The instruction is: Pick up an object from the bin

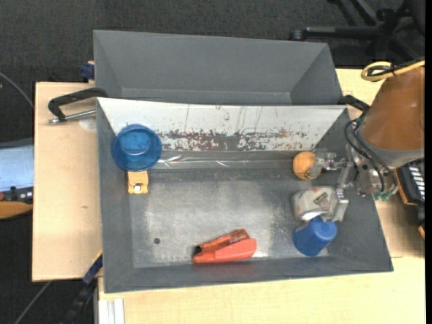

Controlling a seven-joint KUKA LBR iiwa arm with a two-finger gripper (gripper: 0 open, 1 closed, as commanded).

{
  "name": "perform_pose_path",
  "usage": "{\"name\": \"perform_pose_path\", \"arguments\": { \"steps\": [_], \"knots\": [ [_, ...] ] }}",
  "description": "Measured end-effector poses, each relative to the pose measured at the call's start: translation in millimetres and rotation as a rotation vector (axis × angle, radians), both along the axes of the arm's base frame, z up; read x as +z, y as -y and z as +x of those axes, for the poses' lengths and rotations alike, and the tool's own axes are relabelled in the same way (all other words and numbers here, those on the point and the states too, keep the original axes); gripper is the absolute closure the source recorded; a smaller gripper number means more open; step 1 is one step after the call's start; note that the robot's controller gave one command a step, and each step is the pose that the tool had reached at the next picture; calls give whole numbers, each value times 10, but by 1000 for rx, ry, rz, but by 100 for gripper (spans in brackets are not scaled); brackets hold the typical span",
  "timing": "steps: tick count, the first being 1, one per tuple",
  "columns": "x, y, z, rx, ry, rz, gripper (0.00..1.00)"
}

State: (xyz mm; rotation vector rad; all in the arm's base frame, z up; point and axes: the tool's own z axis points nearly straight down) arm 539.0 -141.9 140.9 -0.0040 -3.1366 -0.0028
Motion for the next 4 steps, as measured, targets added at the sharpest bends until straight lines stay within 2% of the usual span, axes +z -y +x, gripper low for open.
{"name": "perform_pose_path", "arguments": {
  "steps": [1, 2, 3, 4],
  "knots": [
    [44, -5, 18, 2, 8, -2, 0],
    [-208, -75, 74, 88, 15, -4, 0],
    [-395, -104, 77, 143, 5, -3, 0],
    [-418, -134, 126, 27, -3, -15, 100]
  ]
}}
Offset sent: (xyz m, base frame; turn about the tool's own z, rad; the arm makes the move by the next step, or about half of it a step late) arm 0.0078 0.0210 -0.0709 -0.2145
